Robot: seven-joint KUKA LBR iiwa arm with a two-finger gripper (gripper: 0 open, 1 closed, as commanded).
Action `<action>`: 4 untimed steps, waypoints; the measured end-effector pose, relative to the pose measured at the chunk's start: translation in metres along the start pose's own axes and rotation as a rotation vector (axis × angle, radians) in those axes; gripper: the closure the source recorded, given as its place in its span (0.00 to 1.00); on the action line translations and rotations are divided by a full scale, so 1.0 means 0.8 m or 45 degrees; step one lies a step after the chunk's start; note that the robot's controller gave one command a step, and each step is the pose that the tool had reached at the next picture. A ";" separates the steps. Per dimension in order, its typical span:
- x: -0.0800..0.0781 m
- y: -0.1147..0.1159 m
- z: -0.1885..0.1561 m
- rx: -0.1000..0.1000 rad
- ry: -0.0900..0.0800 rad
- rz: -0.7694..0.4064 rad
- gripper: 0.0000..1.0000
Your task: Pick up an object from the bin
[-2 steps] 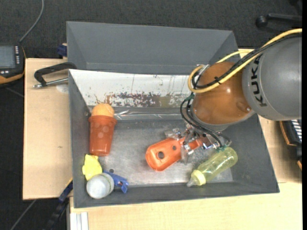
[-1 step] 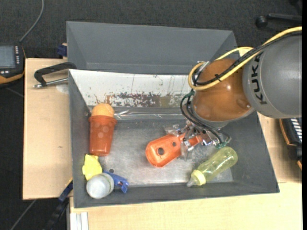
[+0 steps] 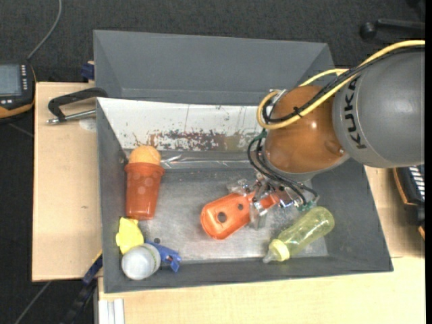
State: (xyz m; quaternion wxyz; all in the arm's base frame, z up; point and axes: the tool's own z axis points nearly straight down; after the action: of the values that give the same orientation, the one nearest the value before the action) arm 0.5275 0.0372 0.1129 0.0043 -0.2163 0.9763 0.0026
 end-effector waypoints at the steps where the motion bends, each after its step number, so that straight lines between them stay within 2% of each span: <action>1: -0.009 0.004 0.009 0.010 -0.026 -0.002 1.00; 2: 0.002 0.002 -0.029 -0.001 -0.002 -0.018 1.00; 3: -0.052 0.039 0.054 0.008 -0.030 0.029 1.00; 4: -0.052 0.039 0.054 0.008 -0.030 0.029 1.00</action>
Offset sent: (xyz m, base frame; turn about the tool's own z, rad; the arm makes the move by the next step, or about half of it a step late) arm -0.0038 -0.0068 0.0833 -0.0257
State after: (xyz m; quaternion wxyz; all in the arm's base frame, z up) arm 0.5522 0.0835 0.0706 0.0164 -0.2053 0.9786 0.0022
